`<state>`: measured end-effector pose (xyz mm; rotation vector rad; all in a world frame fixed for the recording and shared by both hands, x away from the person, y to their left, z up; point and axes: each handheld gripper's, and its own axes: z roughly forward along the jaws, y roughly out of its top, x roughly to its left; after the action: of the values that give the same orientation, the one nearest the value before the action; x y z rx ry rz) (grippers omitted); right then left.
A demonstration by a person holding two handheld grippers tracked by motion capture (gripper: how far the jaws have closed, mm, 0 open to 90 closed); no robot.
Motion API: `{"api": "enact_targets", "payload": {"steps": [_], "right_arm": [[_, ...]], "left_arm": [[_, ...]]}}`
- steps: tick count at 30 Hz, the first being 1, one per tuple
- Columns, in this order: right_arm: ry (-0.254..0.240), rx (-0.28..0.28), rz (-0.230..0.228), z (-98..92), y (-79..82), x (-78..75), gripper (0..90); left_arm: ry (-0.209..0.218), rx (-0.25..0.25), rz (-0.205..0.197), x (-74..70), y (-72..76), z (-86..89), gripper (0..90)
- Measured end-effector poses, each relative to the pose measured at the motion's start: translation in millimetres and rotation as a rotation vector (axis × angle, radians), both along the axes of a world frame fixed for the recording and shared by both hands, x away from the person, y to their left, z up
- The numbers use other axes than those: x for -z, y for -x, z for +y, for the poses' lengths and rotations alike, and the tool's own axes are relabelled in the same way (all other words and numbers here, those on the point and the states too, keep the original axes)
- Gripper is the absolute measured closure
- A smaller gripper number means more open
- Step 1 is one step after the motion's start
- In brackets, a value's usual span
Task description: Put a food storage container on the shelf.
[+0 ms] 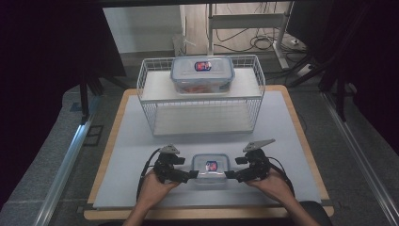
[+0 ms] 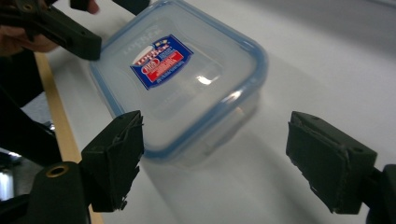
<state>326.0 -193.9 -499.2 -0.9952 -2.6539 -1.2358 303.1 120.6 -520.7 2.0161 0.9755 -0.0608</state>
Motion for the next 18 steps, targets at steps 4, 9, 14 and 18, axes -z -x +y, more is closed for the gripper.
{"api": "enact_targets", "payload": {"steps": [4,9,14,18], "right_arm": [[-0.024,-0.004,0.065,3.6,-5.8,4.3,18.1],[-0.046,-0.004,0.133,3.8,-11.4,10.7,19.0],[-0.083,-0.023,0.206,7.0,-11.9,15.2,23.7],[-0.086,-0.014,0.188,3.3,-9.6,11.1,33.2]], "left_arm": [[0.035,0.031,0.047,3.3,-6.2,-6.4,14.5],[0.071,0.059,0.099,7.2,-9.4,-13.2,15.4],[0.072,0.059,0.108,4.7,-5.9,-11.0,21.4],[0.087,0.046,0.109,3.2,-3.3,-6.0,29.1]]}}
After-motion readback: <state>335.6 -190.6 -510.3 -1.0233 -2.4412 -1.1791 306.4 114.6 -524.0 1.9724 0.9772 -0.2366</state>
